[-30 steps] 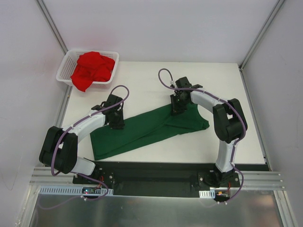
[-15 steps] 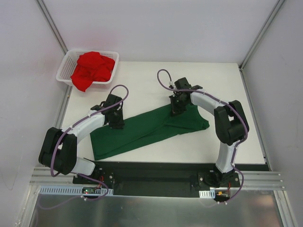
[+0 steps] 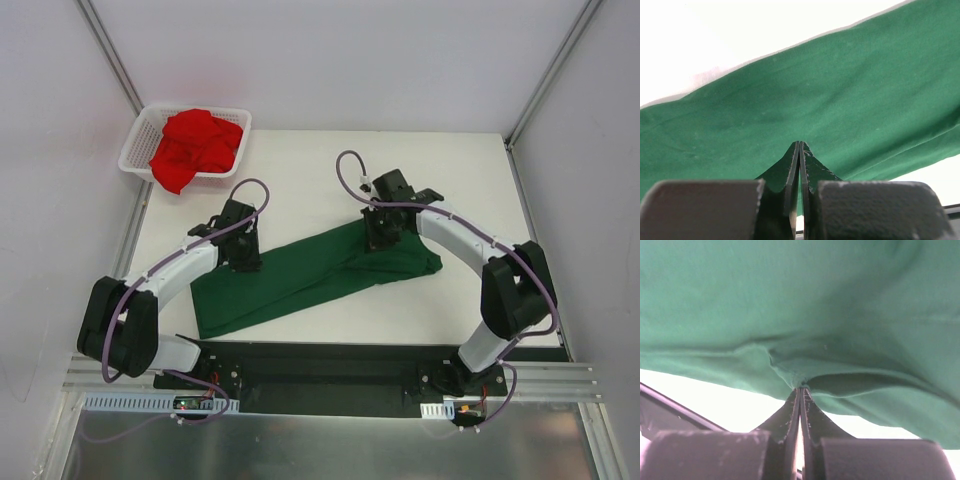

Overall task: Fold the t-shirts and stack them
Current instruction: Rotate the tshirt 85 degrees

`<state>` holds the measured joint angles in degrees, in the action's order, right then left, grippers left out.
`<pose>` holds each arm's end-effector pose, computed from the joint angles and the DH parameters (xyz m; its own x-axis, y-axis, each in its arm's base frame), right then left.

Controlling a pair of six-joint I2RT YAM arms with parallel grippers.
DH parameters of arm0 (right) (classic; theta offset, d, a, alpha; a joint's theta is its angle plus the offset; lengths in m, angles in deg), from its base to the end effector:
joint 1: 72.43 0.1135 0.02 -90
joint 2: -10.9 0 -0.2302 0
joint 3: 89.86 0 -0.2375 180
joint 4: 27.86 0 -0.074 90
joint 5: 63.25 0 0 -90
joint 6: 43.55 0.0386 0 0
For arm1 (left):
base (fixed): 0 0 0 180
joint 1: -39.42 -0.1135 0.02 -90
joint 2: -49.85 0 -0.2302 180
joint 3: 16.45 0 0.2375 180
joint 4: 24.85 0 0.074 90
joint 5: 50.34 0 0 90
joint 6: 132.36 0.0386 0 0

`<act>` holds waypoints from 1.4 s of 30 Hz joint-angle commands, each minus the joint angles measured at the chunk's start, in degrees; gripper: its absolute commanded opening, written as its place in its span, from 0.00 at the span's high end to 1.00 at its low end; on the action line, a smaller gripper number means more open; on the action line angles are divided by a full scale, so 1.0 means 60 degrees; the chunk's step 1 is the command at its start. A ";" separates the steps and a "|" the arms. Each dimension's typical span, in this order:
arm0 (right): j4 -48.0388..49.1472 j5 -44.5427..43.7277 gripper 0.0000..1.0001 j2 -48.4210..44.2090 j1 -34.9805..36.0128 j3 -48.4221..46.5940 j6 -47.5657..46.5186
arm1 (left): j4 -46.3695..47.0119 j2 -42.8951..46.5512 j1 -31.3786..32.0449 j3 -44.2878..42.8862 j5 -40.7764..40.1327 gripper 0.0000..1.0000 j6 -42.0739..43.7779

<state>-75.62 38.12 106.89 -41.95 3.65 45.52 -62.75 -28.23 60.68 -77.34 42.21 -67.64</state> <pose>0.2881 0.1784 0.2092 -0.7152 -0.4394 -0.5434 -0.6009 0.7838 0.1570 0.2452 -0.0972 0.1762 -0.8559 -0.1248 -0.5019 0.0226 0.9605 -0.2774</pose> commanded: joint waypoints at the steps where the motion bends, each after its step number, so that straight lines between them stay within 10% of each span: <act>1: -0.0514 -0.0314 0.99 -0.0908 0.0178 0.0519 0.0372 | -0.0077 0.0357 -0.0086 0.0078 0.0132 1.00 0.0053; 22: -0.0764 -0.1440 0.98 -0.2667 0.1746 0.2146 0.1399 | -0.0078 0.0797 -0.0086 0.0181 0.0294 1.00 -0.0020; 27: -0.0280 -0.2437 0.57 -0.1953 0.1746 0.1840 0.1210 | -0.0092 0.0768 -0.0086 0.0152 0.0294 1.00 -0.0006; 30: -0.0222 -0.2730 0.49 -0.1322 0.1732 0.1181 0.0976 | -0.0107 0.0768 -0.0100 0.0108 0.0308 1.00 0.0009; 42: 0.0159 -0.2980 0.49 0.0730 0.1527 -0.0460 0.0930 | -0.0253 0.0900 -0.0086 0.0122 0.0074 1.00 0.0097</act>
<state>-75.31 22.54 110.76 -32.01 3.65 50.90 -62.82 -24.98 60.68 -76.71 42.65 -67.64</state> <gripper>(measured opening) 0.513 0.003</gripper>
